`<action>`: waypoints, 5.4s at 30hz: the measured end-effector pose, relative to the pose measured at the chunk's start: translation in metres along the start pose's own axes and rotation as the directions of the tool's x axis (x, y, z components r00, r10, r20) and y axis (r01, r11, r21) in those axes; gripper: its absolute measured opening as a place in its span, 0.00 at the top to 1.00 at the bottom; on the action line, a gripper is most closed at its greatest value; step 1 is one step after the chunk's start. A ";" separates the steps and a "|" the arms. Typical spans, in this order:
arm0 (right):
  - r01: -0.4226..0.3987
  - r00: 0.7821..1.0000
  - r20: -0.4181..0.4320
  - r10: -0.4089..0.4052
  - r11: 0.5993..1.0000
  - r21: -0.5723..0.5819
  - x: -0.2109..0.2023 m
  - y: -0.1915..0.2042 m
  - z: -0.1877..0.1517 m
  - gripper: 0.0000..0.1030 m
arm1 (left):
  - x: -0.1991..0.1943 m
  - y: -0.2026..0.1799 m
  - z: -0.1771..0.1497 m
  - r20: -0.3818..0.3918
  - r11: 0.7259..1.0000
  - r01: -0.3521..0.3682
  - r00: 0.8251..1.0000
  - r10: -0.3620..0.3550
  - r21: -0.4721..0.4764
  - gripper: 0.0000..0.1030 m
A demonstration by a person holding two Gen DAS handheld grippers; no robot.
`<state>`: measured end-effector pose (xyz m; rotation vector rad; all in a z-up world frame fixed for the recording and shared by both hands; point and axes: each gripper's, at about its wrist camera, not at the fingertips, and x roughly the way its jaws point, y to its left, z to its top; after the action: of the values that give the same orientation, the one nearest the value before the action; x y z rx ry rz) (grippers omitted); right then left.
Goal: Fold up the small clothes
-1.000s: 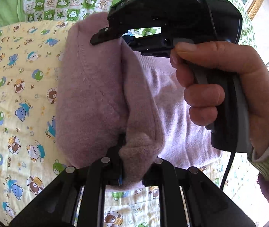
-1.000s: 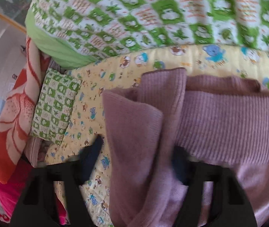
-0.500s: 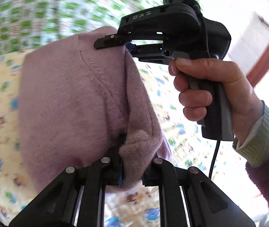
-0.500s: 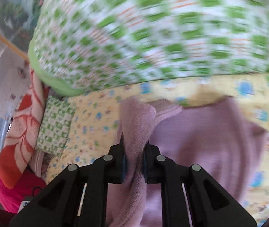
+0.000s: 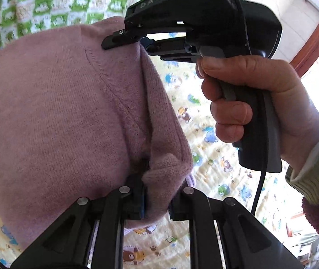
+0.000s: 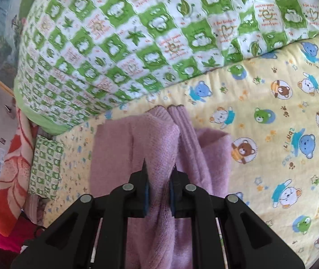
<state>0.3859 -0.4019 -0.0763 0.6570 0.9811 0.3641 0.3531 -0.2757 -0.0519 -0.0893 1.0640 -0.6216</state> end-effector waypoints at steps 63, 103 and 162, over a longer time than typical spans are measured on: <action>0.059 0.997 -0.055 -0.050 0.979 0.194 -0.052 -0.043 -0.151 0.95 | -0.062 0.138 -0.076 -0.127 0.935 -0.147 0.986 0.111 -0.322 0.48; 0.044 0.997 0.064 -0.051 0.994 0.099 0.019 -0.022 -0.003 0.97 | -0.035 0.209 0.103 -0.024 0.884 -0.217 0.973 0.228 -0.414 0.45; 0.278 0.960 0.040 -0.276 0.959 -0.048 -0.072 0.023 -0.134 0.32 | -0.111 0.145 -0.067 -0.065 0.925 -0.095 0.995 0.077 -0.368 0.36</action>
<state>0.2346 -0.3784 -0.0666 0.4673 1.0130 0.1311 0.3233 -0.0842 -0.0499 -0.3571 1.2180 -0.3376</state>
